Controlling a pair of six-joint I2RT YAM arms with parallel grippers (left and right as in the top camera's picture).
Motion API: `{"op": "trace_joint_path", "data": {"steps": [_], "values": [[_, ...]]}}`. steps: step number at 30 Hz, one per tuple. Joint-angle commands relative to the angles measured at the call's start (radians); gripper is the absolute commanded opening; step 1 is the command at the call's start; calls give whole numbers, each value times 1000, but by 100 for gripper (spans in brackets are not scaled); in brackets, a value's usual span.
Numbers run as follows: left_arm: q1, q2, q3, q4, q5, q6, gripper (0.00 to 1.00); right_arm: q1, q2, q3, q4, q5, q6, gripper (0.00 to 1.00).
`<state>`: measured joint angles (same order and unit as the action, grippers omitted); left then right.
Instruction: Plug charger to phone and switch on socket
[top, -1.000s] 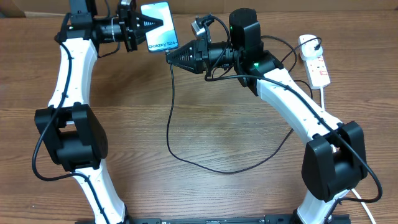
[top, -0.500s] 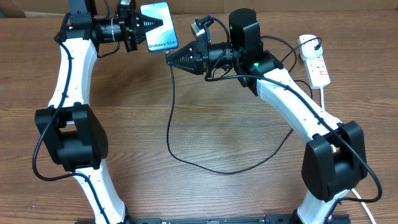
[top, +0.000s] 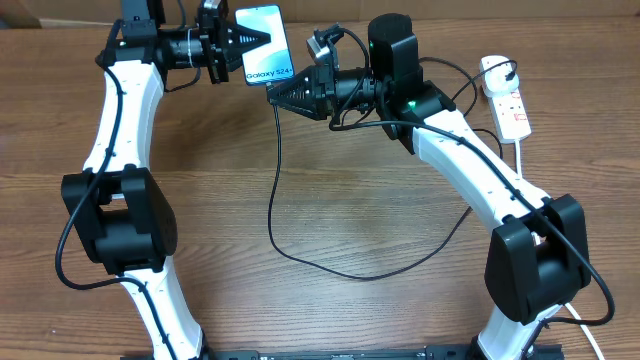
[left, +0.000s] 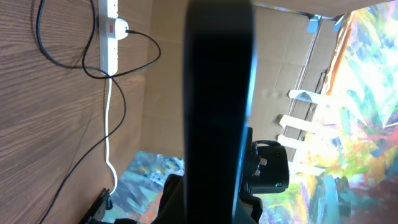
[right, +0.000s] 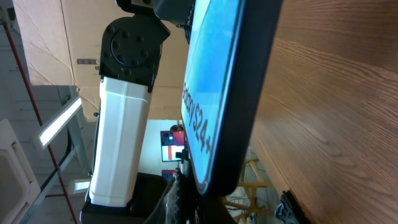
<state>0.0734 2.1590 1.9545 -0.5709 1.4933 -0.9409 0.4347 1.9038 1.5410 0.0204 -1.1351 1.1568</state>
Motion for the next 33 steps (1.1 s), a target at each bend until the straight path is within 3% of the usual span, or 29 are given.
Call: {"op": "trace_joint_path", "data": {"steps": [1,33], "values": [[5,-8,10,4,53,-6,4,8,6,14,-1,9,-1,4],[13,-7,10,4,68,2,4,7,6,14,23,20,10,4]]}}
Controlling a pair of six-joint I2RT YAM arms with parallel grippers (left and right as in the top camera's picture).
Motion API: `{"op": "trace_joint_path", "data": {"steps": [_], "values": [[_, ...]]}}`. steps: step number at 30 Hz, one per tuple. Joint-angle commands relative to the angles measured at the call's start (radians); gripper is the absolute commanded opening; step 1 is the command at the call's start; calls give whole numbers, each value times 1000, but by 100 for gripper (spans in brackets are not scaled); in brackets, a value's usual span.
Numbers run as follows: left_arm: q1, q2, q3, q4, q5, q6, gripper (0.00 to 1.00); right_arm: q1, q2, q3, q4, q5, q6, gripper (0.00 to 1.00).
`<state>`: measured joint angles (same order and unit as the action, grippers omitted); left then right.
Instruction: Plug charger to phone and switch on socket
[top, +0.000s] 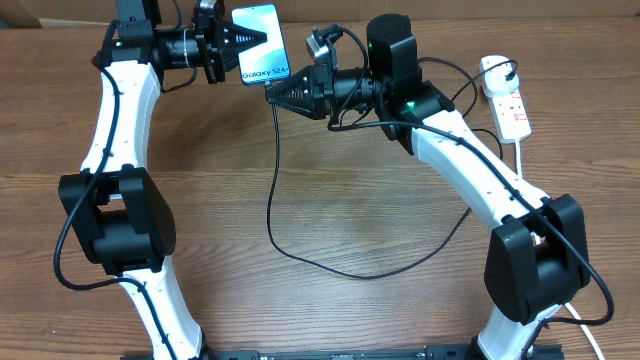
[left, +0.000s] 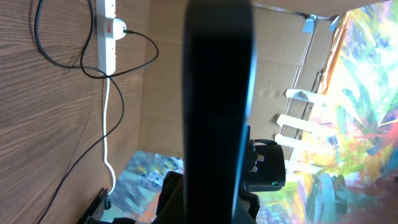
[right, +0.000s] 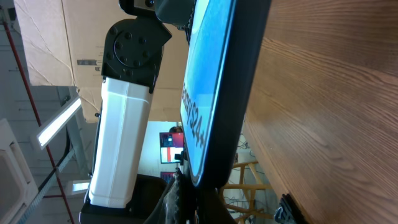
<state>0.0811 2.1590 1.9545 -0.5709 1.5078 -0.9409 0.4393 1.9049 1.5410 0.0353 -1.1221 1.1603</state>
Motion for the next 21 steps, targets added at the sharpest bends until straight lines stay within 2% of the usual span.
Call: {"op": "trace_joint_path", "data": {"steps": [1,21], "values": [[5,-7,10,4,56,2,4,3,5,14,8,7,6,4],[5,-8,10,4,73,2,4,-10,5,14,5,30,-1,4]]}}
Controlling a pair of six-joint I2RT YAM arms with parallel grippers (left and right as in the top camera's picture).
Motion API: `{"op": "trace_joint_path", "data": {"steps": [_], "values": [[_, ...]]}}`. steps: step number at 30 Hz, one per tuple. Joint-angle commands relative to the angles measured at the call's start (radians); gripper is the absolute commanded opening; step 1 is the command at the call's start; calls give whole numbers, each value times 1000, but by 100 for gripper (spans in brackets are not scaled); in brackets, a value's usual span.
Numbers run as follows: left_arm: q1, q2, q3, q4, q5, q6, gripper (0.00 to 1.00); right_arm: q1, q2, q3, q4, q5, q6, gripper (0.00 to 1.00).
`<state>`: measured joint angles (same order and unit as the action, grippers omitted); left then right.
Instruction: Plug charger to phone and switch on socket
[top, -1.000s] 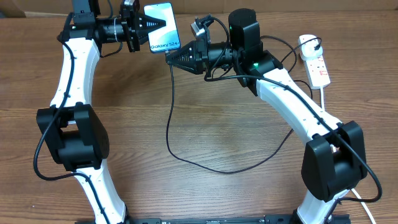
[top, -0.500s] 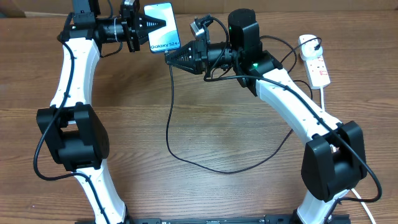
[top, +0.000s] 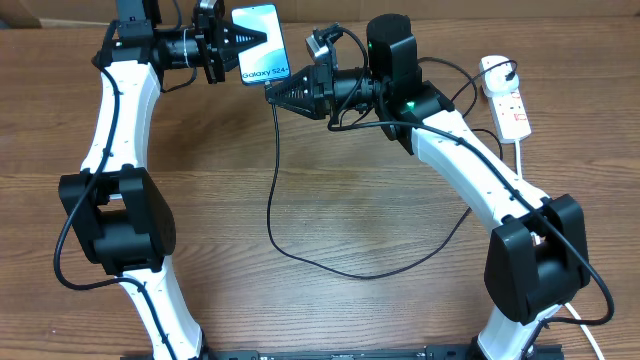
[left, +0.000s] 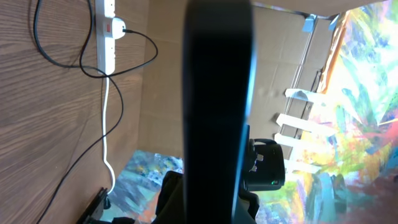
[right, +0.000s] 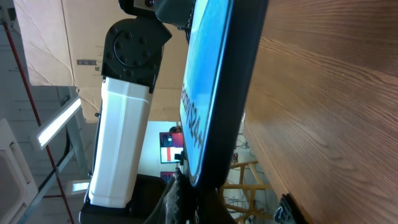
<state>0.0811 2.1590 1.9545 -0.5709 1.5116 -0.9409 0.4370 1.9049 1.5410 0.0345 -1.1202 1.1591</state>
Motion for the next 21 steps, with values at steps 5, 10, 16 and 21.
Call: {"op": "trace_joint_path", "data": {"steps": [5,10,16,21], "values": [[3,-8,10,3,69,29,4,-8,5,14,6,28,16,4],[3,-8,10,4,69,29,4,-8,5,14,6,28,19,4],[3,-8,10,3,69,33,4,-8,5,14,7,31,19,4],[3,-8,10,3,69,40,4,-8,5,14,6,47,19,4]]}}
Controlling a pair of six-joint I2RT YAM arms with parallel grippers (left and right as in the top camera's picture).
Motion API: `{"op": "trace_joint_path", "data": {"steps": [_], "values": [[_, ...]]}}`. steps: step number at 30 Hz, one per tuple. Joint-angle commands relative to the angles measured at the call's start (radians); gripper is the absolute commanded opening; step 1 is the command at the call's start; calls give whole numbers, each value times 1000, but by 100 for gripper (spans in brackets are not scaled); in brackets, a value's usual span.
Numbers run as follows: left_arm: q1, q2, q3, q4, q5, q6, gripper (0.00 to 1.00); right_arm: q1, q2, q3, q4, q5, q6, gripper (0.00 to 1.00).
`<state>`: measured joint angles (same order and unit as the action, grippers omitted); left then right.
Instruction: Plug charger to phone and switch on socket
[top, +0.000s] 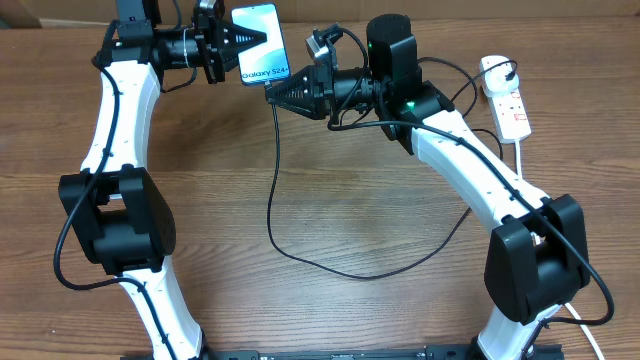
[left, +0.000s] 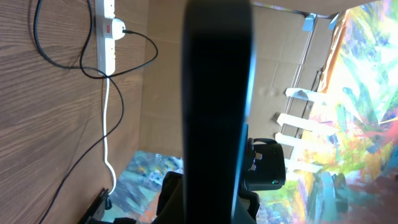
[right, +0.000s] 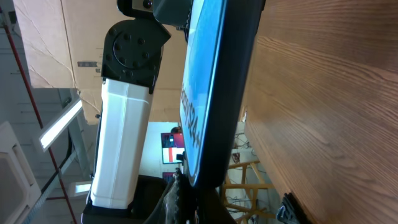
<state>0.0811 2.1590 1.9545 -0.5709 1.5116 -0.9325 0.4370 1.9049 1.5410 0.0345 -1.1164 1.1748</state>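
My left gripper (top: 243, 44) is shut on a phone (top: 262, 44) with a lit blue screen, held above the table's far edge. In the left wrist view the phone (left: 217, 93) shows edge-on as a dark bar. My right gripper (top: 272, 96) is shut on the charger plug at the phone's bottom end; its black cable (top: 272, 190) hangs down to the table. In the right wrist view the phone (right: 214, 87) fills the middle and the plug is hidden below it. The white socket strip (top: 505, 96) lies at the far right with a red switch (left: 109, 28).
The charger's black cable (top: 400, 270) loops across the middle of the wooden table (top: 300, 300) and runs to the socket strip. A white lead (top: 522, 160) leaves the strip toward the right edge. Cardboard (left: 273, 68) and a colourful floor (left: 367, 93) lie beyond the table.
At the oldest moment the left gripper held the phone slightly lower and to the right, with the right gripper at its bottom end. Then the phone sat a little up and left. Both arms have kept that pose since.
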Motion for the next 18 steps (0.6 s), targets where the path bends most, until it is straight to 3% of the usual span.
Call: {"op": "trace_joint_path", "data": {"steps": [1,18], "values": [[3,-8,10,3,69,32,4,-8,5,14,7,44,3,4],[-16,-8,10,-2,71,35,4,-8,5,14,10,39,3,4]]}}
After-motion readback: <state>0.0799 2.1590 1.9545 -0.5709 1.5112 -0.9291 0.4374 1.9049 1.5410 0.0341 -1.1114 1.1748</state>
